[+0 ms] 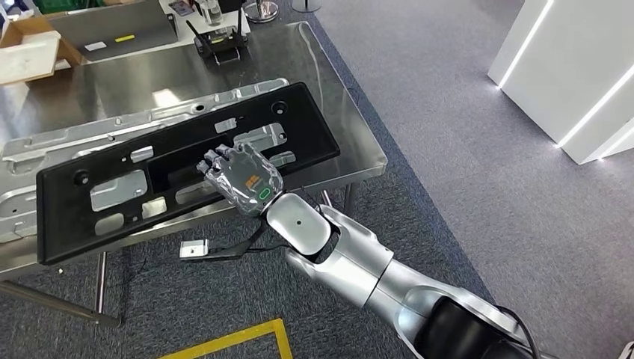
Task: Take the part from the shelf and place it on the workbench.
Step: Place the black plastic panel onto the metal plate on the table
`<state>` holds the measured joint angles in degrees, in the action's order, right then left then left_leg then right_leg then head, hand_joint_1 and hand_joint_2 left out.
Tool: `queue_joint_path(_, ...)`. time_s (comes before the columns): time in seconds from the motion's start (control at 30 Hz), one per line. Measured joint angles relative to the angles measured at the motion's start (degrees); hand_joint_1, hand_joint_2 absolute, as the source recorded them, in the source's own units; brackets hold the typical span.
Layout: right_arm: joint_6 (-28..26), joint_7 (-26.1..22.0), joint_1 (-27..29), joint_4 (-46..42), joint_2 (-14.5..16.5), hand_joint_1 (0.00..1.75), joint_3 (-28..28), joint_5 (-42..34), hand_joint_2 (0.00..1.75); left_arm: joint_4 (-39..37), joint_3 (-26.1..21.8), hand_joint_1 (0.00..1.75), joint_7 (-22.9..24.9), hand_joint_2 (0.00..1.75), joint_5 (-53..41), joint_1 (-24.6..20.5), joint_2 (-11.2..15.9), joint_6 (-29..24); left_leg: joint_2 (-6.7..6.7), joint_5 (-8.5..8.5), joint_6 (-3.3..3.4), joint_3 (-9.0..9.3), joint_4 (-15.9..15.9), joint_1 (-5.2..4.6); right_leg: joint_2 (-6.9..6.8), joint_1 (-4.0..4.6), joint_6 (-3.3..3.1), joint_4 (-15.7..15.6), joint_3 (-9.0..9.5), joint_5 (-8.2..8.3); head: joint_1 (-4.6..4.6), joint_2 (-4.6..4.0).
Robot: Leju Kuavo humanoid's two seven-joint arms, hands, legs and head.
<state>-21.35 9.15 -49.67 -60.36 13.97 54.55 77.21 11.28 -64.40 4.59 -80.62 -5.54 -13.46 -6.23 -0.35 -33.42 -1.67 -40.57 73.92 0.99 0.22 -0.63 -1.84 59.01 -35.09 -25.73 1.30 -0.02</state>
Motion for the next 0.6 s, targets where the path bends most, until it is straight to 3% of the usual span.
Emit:
queue_joint_path(0.03,0.0,0.0,0.0,0.2,0.0,1.75,0.0,0.0,1.75,0.0,0.0,0.00,0.0,1.75,0.0,0.1,0.0,0.0,0.01,1.10,-0.05,-0.48,-0.1,0.05,0.03,-0.01,0.06,0.0,0.23,-0.21,-0.01,0.01)
queue_joint_path(0.07,0.0,0.0,0.1,0.3,0.0,1.75,0.0,0.0,1.75,0.0,0.0,0.00,0.0,1.75,-0.1,0.1,0.0,0.0,0.01,3.18,-0.02,0.15,-2.4,0.11,0.07,-0.02,0.15,0.1,0.53,-0.45,0.00,0.01)
queue_joint_path(0.1,0.0,0.0,0.1,0.5,0.0,1.75,0.0,0.0,1.75,0.0,0.0,0.00,0.0,1.75,-0.1,0.1,0.0,0.0,0.03,5.68,0.06,1.58,-6.2,0.15,0.11,-0.04,0.30,0.1,0.88,-0.71,-0.01,0.01)
queue_joint_path(0.17,-0.2,0.0,0.0,0.7,0.0,1.75,0.0,0.2,1.75,0.0,0.1,0.00,0.1,1.75,-0.3,0.1,0.0,0.0,0.01,8.58,0.48,4.48,-12.9,-0.04,0.18,0.15,0.83,0.2,1.30,-1.20,-0.01,0.00)
queue_joint_path(0.2,-0.3,0.1,0.0,0.8,0.0,1.75,0.1,0.4,1.75,0.0,0.2,0.00,0.1,1.75,-0.3,0.0,0.0,0.0,-0.02,8.89,0.78,5.20,-14.6,-0.18,0.20,0.24,1.12,0.2,1.35,-1.34,-0.02,0.00)
queue_joint_path(0.33,-0.9,0.1,0.1,1.6,0.0,1.75,0.1,0.8,1.75,0.0,0.5,0.00,-0.1,1.75,-0.4,0.0,0.0,0.0,-0.08,8.58,2.15,5.82,-15.7,-0.08,0.11,0.25,2.30,0.6,1.23,-2.00,-0.03,0.01)
queue_joint_path(0.4,-1.6,0.4,0.3,2.1,-0.1,1.75,0.1,0.8,1.75,0.0,0.7,0.00,-0.4,1.75,-0.4,0.1,0.0,0.0,0.00,8.52,2.83,6.25,-16.0,0.07,0.05,0.19,2.68,5.4,-1.27,-4.35,-0.05,0.01)
queue_joint_path(0.47,-2.3,0.7,0.7,2.7,-0.3,1.75,0.1,0.9,1.75,0.0,0.8,0.00,-0.7,1.75,-0.3,0.1,0.0,0.0,0.02,8.21,3.32,6.43,-16.0,-0.07,0.03,0.20,2.79,13.0,-5.68,-7.09,-0.06,0.01)
queue_joint_path(0.5,-2.4,0.8,1.1,3.0,-0.4,1.75,0.1,0.9,1.75,0.0,0.9,0.00,-0.8,1.75,-0.2,0.1,0.0,0.0,-0.01,8.02,3.44,6.55,-15.9,-0.14,0.03,0.20,2.76,15.3,-7.32,-7.29,-0.07,0.02)
queue_joint_path(0.53,-2.5,0.8,1.4,3.4,-0.6,1.75,0.1,0.9,1.75,0.0,0.9,0.00,-0.8,1.75,-0.1,0.2,0.0,0.0,-0.07,7.80,3.48,6.73,-15.8,-0.21,0.03,0.22,2.66,15.6,-7.96,-6.40,-0.07,0.02)
queue_joint_path(0.6,-2.5,0.8,1.8,4.0,-0.7,1.75,0.1,0.9,1.75,0.0,0.9,0.00,-0.9,1.75,0.0,0.3,0.0,0.0,-0.17,7.21,3.39,7.31,-15.7,-0.34,0.03,0.34,2.09,10.0,-6.01,-2.00,-0.07,0.01)
